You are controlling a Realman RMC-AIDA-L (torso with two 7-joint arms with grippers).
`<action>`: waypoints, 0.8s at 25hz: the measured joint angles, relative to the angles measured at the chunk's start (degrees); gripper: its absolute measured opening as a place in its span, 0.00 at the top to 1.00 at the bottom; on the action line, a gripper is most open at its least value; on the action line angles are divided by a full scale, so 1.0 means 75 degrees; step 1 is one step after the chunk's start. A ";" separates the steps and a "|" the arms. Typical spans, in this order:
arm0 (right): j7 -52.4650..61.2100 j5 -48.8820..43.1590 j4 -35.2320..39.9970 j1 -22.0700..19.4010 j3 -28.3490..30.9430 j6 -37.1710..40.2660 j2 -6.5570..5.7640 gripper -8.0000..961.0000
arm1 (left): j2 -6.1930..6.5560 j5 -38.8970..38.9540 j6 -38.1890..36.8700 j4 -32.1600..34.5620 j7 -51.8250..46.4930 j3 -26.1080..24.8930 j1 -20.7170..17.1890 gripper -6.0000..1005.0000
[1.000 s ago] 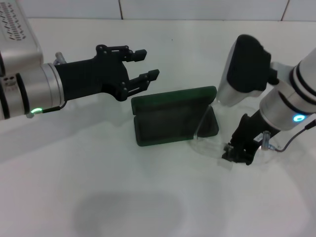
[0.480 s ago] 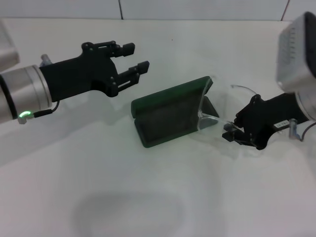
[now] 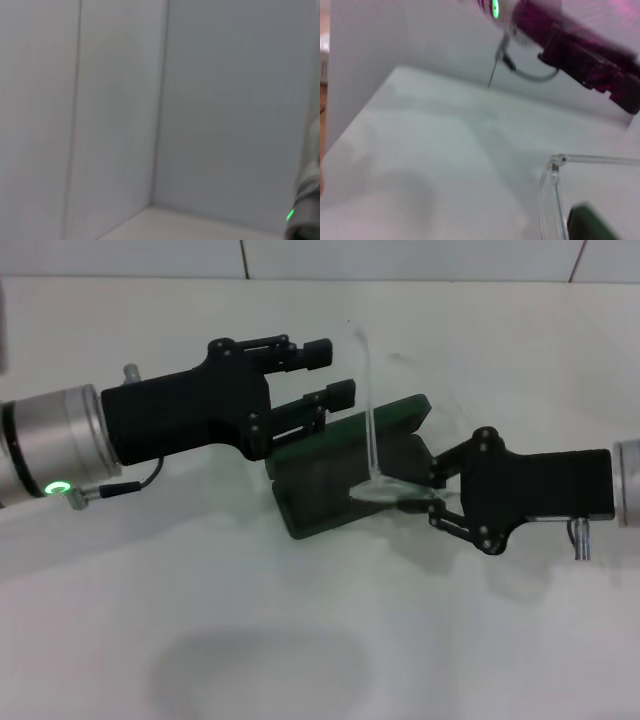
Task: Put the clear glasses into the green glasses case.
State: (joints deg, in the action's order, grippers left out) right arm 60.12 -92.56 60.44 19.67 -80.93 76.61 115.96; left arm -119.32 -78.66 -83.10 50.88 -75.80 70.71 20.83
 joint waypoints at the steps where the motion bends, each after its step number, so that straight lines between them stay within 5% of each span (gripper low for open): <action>1: -0.0400 0.0312 -0.0240 0.0006 0.0016 0.0029 -0.0010 0.86 | 0.0014 0.0095 -0.0408 -0.0377 0.0082 -0.0215 0.0172 0.51; 10: -0.2638 0.1321 -0.1382 0.0047 0.0024 0.0574 -0.0005 0.86 | 0.0227 0.0046 -0.1450 -0.2027 0.0247 -0.0601 0.1211 0.51; 20: -0.2828 0.1415 -0.1510 0.0011 0.0181 0.1440 -0.0021 0.86 | -0.0012 -0.0448 -0.1637 -0.2175 0.0996 -0.0115 0.1480 0.51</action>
State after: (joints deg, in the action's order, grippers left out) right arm 38.90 -81.95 49.12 19.75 -79.58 87.41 115.79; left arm -119.41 -82.01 -95.37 34.56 -68.32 69.85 31.94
